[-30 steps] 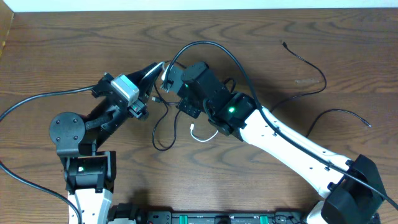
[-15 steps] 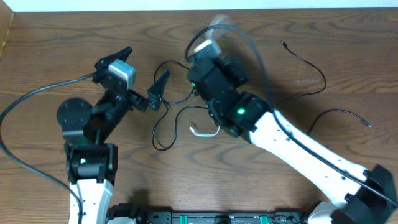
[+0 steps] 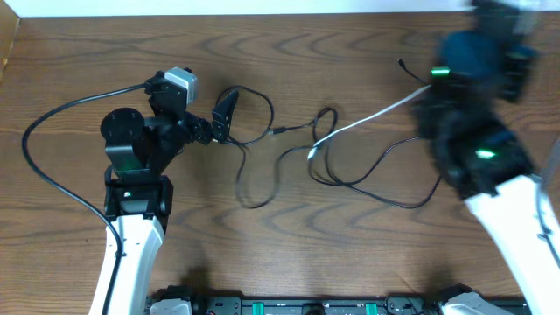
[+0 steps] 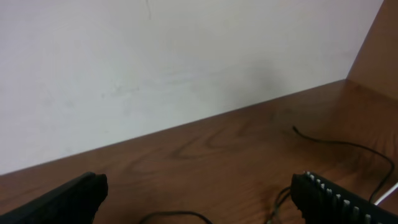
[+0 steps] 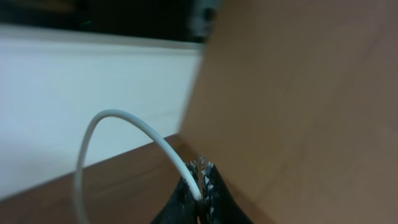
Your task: Untangle cables
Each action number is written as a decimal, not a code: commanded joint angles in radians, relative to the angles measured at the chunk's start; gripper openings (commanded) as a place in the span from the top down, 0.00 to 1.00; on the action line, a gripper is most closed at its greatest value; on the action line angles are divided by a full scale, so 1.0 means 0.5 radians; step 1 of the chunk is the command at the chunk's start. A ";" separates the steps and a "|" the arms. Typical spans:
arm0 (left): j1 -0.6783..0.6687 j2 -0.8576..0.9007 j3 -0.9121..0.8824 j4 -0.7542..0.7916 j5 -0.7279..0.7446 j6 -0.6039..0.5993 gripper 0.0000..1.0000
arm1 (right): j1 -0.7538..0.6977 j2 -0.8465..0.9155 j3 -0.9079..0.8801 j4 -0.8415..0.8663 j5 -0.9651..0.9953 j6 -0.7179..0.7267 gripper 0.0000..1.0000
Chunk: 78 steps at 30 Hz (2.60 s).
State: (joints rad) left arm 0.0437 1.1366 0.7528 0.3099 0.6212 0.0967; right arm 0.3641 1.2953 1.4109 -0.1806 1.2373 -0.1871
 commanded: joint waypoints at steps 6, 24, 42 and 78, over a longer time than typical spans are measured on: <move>-0.002 0.026 0.010 0.002 -0.017 -0.018 0.02 | -0.614 -0.118 0.017 0.108 -0.114 -0.306 0.99; -0.003 0.026 0.010 -0.025 -0.009 -0.018 0.02 | -1.084 -0.037 0.016 -0.032 -0.195 0.035 0.99; -0.003 0.026 0.010 -0.028 -0.009 -0.018 0.02 | -1.789 0.459 0.017 -0.089 -0.504 0.120 0.99; -0.002 0.026 0.010 -0.129 -0.011 -0.018 0.02 | -1.602 0.600 0.017 -1.142 -2.703 0.655 0.01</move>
State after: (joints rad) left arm 0.0437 1.1492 0.7528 0.2493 0.6212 0.0967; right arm -0.5045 1.6089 1.4113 -0.7128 -0.1230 0.1478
